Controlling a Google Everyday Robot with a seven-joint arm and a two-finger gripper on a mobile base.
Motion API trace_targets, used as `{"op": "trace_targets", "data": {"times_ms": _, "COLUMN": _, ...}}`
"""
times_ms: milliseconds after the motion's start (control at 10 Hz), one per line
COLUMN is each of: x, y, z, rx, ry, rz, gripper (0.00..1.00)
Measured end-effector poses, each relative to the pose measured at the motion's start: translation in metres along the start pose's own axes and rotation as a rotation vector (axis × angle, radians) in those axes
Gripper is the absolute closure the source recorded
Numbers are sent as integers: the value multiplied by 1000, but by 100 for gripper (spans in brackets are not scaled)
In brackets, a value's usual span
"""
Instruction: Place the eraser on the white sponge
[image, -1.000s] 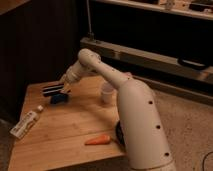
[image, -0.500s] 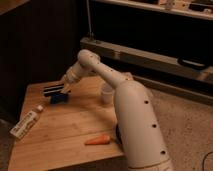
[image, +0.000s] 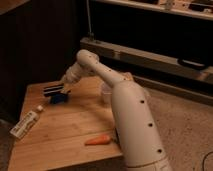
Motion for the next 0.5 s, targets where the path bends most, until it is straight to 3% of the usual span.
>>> {"op": "trace_targets", "data": {"times_ms": 500, "x": 11, "y": 0, "z": 11, "rx": -30, "ry": 46, "rz": 26, "gripper": 100}}
